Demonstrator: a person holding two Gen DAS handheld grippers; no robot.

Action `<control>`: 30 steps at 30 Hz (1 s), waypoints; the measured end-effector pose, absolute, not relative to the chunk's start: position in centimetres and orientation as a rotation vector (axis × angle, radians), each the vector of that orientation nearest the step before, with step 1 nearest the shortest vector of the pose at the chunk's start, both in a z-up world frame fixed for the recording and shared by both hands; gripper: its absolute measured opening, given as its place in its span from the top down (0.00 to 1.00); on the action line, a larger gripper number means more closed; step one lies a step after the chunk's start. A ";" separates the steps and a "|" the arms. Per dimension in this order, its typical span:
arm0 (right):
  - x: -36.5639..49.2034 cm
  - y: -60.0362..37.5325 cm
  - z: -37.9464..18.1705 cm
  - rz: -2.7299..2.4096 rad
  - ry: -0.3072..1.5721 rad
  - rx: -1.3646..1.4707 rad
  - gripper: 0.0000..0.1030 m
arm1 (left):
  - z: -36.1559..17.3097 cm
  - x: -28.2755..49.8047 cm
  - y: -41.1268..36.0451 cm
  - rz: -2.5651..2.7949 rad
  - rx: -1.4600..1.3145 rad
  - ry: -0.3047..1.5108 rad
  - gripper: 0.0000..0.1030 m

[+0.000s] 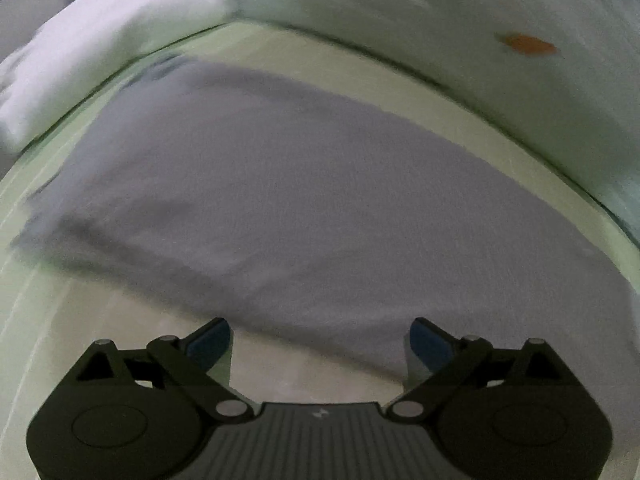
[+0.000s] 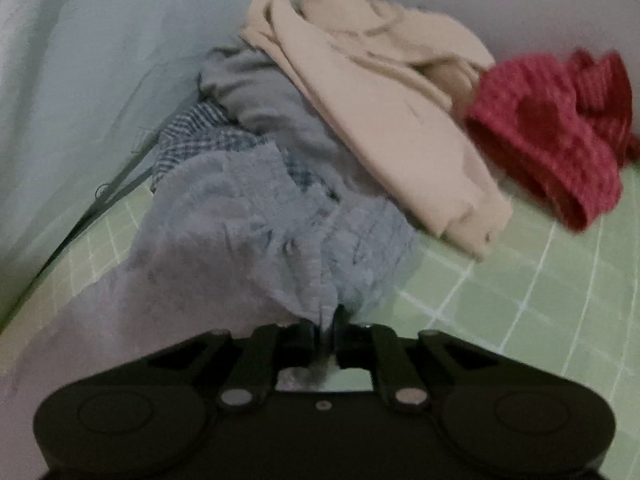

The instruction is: Fold clothes

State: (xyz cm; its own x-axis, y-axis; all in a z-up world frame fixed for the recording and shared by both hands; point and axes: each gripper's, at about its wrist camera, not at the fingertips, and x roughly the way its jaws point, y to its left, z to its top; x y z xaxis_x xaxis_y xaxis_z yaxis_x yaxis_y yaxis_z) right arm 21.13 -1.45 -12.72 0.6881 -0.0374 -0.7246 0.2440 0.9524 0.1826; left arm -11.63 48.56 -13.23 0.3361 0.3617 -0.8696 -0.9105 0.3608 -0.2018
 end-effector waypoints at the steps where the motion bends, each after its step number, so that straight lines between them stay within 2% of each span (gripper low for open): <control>1: 21.0 -1.4 -12.7 -0.165 0.809 0.284 0.76 | -13.3 -12.7 48.8 0.980 -0.834 0.817 0.08; 3: 19.9 -0.9 -12.4 -0.166 0.814 0.335 0.52 | -13.2 -15.1 49.2 1.009 -0.909 0.755 0.08; 4: 19.2 -0.6 -12.2 -0.164 0.815 0.365 0.48 | -13.2 -16.3 49.5 1.018 -0.952 0.721 0.08; 7: 17.2 0.6 -12.4 -0.092 0.850 0.508 0.47 | -13.1 -19.4 50.5 1.071 -1.031 0.654 0.16; 10: 14.6 2.2 -13.4 0.003 0.914 0.734 0.47 | -13.1 -21.6 51.4 1.062 -1.085 0.596 0.37; 12: 12.6 3.4 -14.8 0.052 0.959 0.920 0.47 | -13.0 -22.5 52.1 1.032 -1.098 0.573 0.60; 14: 10.7 4.8 -16.4 0.091 1.006 1.090 0.47 | -13.1 -22.8 52.6 0.997 -1.089 0.575 0.67; 20: 7.0 9.1 -19.4 0.165 1.085 1.359 0.45 | -14.0 -22.8 54.4 0.893 -1.040 0.633 0.67; 30: 8.8 12.3 -18.3 0.272 1.004 1.463 0.45 | -14.2 -23.2 57.1 0.906 -1.014 0.595 0.67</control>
State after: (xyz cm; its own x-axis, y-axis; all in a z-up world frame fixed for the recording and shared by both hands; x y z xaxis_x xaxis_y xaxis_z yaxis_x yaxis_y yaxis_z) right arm 8.84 12.32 -18.28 0.5895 0.7049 -0.3945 0.4098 0.1599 0.8981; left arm -23.20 57.09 -14.21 0.5125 0.3577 -0.7806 -0.8585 0.2330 -0.4569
